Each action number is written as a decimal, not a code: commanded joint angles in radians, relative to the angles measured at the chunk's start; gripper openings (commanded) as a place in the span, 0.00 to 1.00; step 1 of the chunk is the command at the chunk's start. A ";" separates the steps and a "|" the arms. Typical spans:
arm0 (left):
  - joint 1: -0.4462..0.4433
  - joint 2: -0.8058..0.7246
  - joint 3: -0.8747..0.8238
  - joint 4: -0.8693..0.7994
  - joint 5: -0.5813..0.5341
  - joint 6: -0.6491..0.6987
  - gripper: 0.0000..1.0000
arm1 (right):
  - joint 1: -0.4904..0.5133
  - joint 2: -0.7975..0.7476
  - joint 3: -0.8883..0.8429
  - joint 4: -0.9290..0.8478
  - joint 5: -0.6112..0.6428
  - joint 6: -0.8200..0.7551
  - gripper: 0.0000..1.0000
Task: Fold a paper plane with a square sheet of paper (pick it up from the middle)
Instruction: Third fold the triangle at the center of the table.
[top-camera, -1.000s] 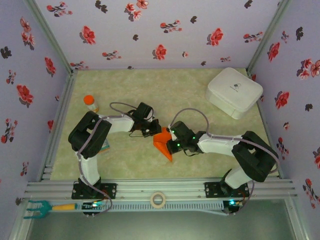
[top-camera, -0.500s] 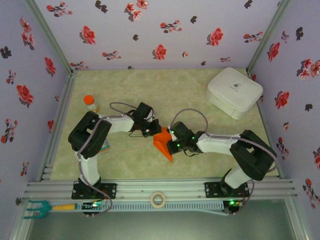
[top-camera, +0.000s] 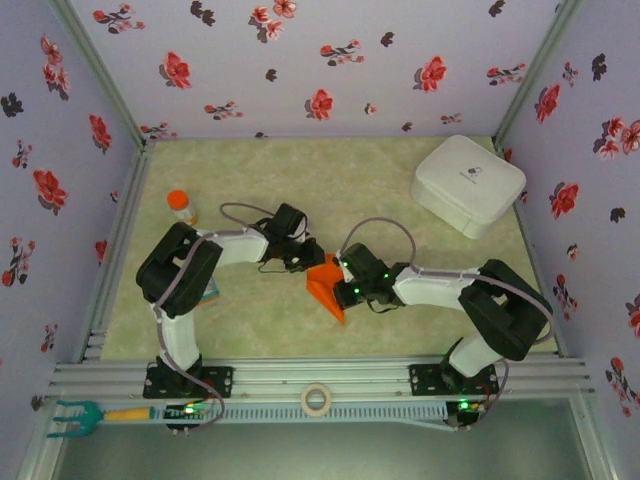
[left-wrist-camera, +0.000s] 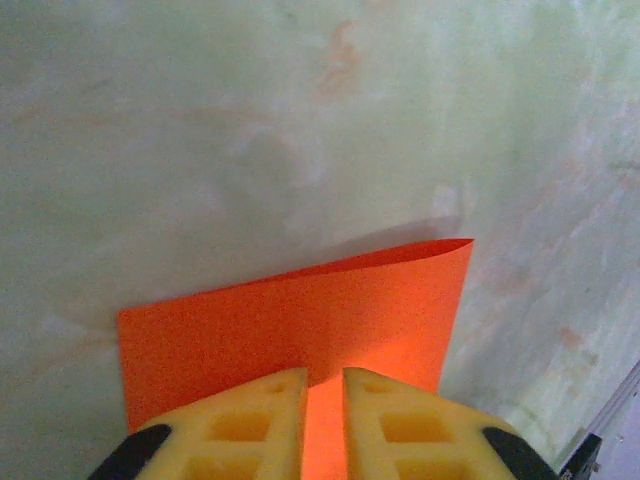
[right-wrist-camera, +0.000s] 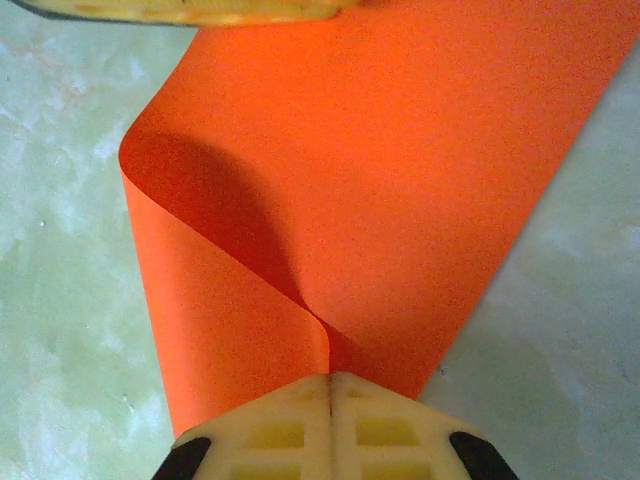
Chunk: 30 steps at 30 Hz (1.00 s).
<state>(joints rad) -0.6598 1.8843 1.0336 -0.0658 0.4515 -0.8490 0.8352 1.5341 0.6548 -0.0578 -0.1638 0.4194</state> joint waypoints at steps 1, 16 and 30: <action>0.003 -0.087 0.037 -0.041 -0.025 0.030 0.21 | -0.010 0.008 0.001 0.003 -0.003 0.002 0.03; -0.089 -0.309 -0.228 0.169 -0.031 -0.195 0.00 | -0.008 0.012 0.002 0.025 -0.011 0.027 0.03; -0.162 -0.215 -0.306 0.311 -0.057 -0.306 0.00 | -0.009 0.007 -0.007 0.027 -0.008 0.029 0.03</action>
<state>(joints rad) -0.8127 1.6558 0.7372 0.2131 0.4107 -1.1301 0.8352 1.5375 0.6544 -0.0463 -0.1642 0.4305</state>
